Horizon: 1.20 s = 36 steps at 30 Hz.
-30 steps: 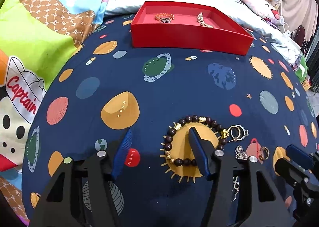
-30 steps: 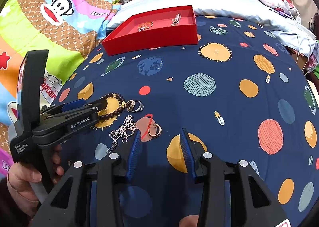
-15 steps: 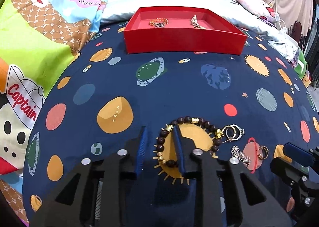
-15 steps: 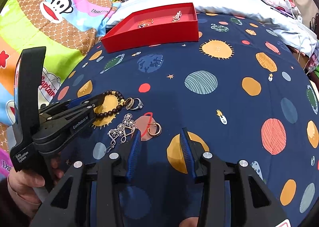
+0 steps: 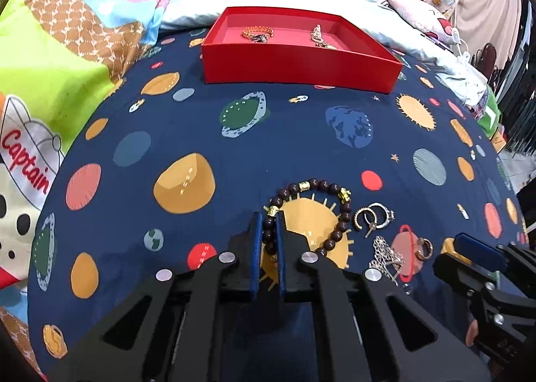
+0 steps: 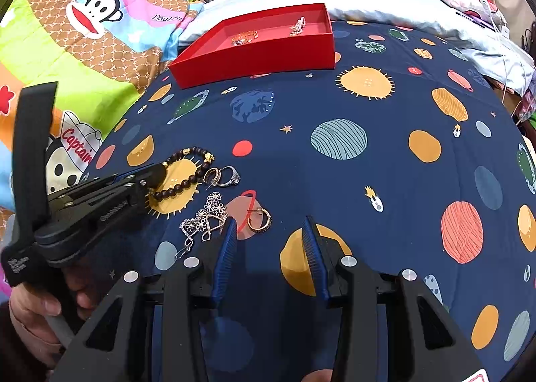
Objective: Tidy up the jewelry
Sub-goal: 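Close the left tool on the dark bead bracelet while the right tool moves toward the silver necklace, then lift the bead bracelet with the left tool while the right tool grasps a hoop earring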
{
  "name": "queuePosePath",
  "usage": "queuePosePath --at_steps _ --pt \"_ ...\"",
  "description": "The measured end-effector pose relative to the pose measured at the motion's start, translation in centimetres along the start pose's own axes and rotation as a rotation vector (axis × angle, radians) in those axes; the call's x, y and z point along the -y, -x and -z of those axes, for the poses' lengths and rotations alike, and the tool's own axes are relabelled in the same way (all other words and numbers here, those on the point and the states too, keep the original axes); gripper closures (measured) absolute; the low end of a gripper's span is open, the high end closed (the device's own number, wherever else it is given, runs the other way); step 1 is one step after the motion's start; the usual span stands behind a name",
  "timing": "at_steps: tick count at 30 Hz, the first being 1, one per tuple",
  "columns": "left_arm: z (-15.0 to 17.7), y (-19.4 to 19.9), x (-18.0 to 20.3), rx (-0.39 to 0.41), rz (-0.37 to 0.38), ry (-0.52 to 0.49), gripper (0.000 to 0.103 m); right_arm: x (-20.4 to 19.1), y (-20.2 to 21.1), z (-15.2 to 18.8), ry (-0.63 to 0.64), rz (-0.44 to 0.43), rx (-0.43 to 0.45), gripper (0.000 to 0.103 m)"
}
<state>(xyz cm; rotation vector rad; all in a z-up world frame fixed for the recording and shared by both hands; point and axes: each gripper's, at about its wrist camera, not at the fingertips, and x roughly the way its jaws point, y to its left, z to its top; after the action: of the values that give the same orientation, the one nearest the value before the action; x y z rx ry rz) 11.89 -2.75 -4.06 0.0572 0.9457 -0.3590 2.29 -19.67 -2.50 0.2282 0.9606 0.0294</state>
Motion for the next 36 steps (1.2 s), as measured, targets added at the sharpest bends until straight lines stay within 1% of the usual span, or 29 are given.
queuePosePath --at_steps 4,8,11,13,16,18,23,26,30,33,36 --pt "0.0 2.0 -1.0 0.019 0.03 0.022 0.096 -0.1 -0.2 0.2 0.007 -0.002 -0.007 0.063" --pt "-0.1 3.8 -1.9 0.04 0.037 0.034 0.096 -0.4 -1.0 0.2 0.013 0.001 -0.016 0.064" --pt "-0.2 4.4 -2.2 0.046 0.04 0.036 0.096 -0.8 -1.3 0.1 0.025 0.009 -0.012 0.065" --pt "-0.2 4.5 -2.3 0.045 0.045 0.039 0.096 -1.0 -1.5 0.0 0.035 0.015 -0.011 0.072" --pt "0.0 4.4 -2.3 0.041 0.051 0.04 0.096 -1.2 -1.8 -0.3 0.051 0.027 -0.011 0.08" --pt "0.0 4.3 -2.3 0.039 0.053 0.042 0.096 -1.4 -1.9 -0.3 0.064 0.044 -0.009 0.083" --pt "0.1 4.2 -2.6 0.034 0.053 0.051 0.096 -1.3 -1.8 -0.4 0.065 0.047 -0.006 0.084" --pt "0.2 4.2 -2.7 0.033 0.05 0.05 0.096 -1.4 -1.3 -0.4 0.051 0.017 0.001 0.084" --pt "0.4 3.9 -2.8 0.022 0.05 0.057 0.096 -2.9 -0.9 -0.3 0.076 -0.035 -0.006 0.084" --pt "0.5 3.9 -2.8 0.02 0.05 0.058 0.096 -3.7 -0.9 0.0 0.09 -0.05 -0.01 0.084" --pt "0.6 4.0 -2.9 0.022 0.053 0.058 0.096 -3.6 -0.9 -0.1 0.076 -0.046 -0.006 0.084"
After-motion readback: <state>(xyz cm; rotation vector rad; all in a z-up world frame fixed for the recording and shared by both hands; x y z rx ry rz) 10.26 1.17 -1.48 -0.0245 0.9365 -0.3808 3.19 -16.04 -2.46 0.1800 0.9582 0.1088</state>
